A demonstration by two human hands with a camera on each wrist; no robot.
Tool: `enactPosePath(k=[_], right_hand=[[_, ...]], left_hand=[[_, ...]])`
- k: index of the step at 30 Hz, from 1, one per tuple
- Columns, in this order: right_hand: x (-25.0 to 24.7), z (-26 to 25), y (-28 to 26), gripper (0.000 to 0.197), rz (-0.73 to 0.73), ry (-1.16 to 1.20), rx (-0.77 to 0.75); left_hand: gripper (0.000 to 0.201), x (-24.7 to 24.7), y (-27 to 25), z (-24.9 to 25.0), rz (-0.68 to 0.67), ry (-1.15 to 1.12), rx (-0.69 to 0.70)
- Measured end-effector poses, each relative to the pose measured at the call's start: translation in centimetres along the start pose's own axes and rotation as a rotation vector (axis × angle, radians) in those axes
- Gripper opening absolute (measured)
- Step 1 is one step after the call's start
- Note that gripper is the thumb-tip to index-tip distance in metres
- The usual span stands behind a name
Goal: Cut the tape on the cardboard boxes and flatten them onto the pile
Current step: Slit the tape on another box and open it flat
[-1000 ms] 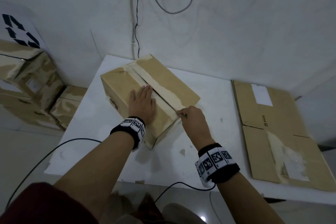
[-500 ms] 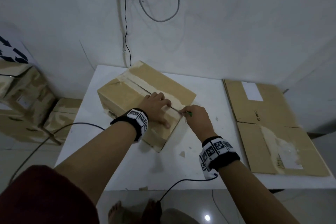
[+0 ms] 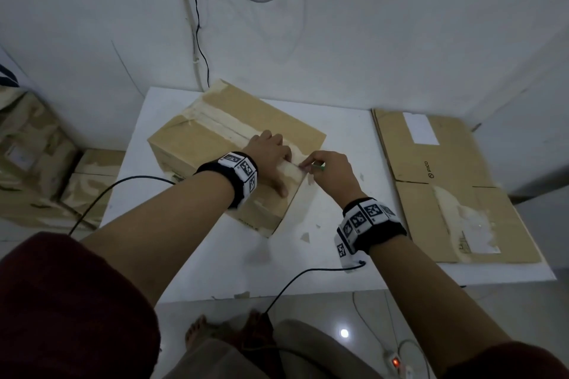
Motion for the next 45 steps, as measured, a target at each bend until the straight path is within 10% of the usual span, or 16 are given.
enactPosePath(k=[21, 28, 36, 45], right_hand=[[-0.9, -0.2, -4.4, 0.010, 0.121, -0.188, -0.278], [-1.2, 0.5, -3.3, 0.007, 0.059, -0.171, -0.146], [-2.5, -1.0, -5.3, 0.010, 0.270, -0.424, -0.403], [-2.3, 3.2, -4.4, 0.022, 0.268, 0.245, -0.030]], left_hand=[[0.078, 0.0, 0.0, 2.0, -0.060, 0.019, 0.006], [0.076, 0.1, 0.3, 2.1, -0.057, -0.013, 0.001], [0.079, 0.2, 0.2, 1.9, -0.047, 0.008, -0.002], [0.076, 0.3, -0.1, 2.2, -0.039, -0.035, -0.027]])
Point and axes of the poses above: each hand's wrist, its own y-axis towards the middle knuckle, its own x-axis out of the palm, z = x × y, the point moved 9 cm from there along y, towards the middle knuckle, and after that the axes turned 6 degrees about -x, right-handed, at the moved point
